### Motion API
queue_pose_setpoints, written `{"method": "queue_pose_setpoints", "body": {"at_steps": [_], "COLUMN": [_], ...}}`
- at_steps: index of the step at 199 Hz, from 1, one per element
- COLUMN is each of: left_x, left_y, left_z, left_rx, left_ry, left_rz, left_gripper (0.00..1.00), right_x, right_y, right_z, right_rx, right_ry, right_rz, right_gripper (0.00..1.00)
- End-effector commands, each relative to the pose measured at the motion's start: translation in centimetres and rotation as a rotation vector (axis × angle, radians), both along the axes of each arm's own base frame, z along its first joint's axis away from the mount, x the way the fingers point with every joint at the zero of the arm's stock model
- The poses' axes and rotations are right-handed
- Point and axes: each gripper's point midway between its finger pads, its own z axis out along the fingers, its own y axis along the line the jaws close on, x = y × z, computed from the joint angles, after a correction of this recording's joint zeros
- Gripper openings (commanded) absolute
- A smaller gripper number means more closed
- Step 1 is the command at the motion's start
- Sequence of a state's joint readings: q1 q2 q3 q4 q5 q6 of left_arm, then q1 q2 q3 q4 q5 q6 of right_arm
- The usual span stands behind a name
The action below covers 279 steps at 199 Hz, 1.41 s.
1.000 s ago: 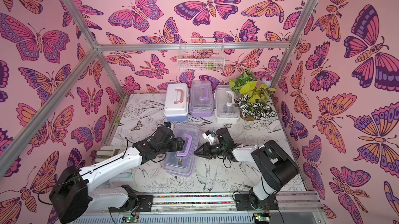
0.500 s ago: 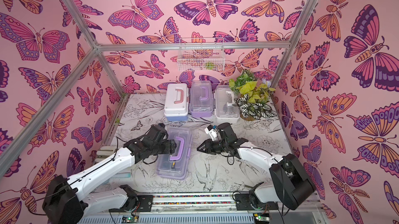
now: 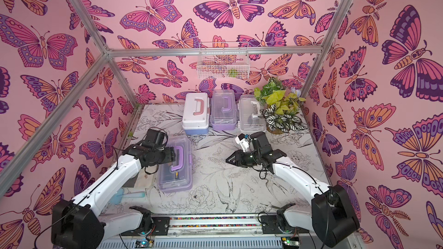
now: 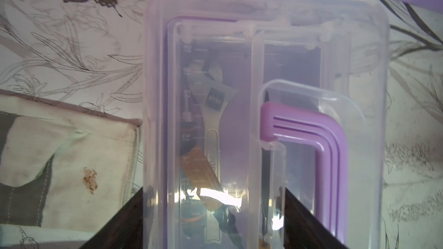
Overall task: Close toolboxes
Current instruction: Move the toolbox to the center of the board.
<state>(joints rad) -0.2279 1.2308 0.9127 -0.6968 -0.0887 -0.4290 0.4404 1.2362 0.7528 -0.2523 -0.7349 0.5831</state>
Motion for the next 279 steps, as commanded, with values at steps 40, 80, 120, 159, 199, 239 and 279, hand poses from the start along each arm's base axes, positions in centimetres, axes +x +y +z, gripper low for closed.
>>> {"method": "queue_pose_setpoints", "body": {"at_steps": [40,80,120,159,199,239,279], "left_x": [5.1,11.8,19.8,25.3,27.2,27.8,28.4], "left_y": [8.3,10.4,10.0,7.8,3.7,3.3,5.0], "left_z": [-3.5,-4.2,-5.7,-6.0,-5.0,-4.2,-0.3], "left_rx": [0.150,0.161,0.121,0.048,-0.034,-0.020,0.062], "left_ry": [0.075,0.063,0.033,-0.049,-0.126,-0.133,-0.203], "left_rz": [0.131,0.135,0.037,-0.127,-0.276,-0.227,-0.168], "left_gripper": [0.43,0.43,0.41,0.41,0.44,0.53,0.97], "right_x": [-1.5,-2.2,-3.1,-3.3,-1.9,-0.8,0.6], "right_y": [-1.4,-1.7,-2.2,-2.9,-3.5,-3.5,-4.8], "right_z": [2.1,2.1,1.3,0.4,-1.0,-0.4,1.0], "right_rx": [-0.002,0.013,-0.008,-0.061,-0.124,-0.145,-0.168], "right_ry": [-0.018,-0.007,0.017,0.017,0.037,0.051,0.011], "right_rz": [0.026,0.014,0.017,0.002,-0.053,-0.077,-0.158], "right_gripper": [0.38,0.38,0.38,0.38,0.38,0.38,0.42]}}
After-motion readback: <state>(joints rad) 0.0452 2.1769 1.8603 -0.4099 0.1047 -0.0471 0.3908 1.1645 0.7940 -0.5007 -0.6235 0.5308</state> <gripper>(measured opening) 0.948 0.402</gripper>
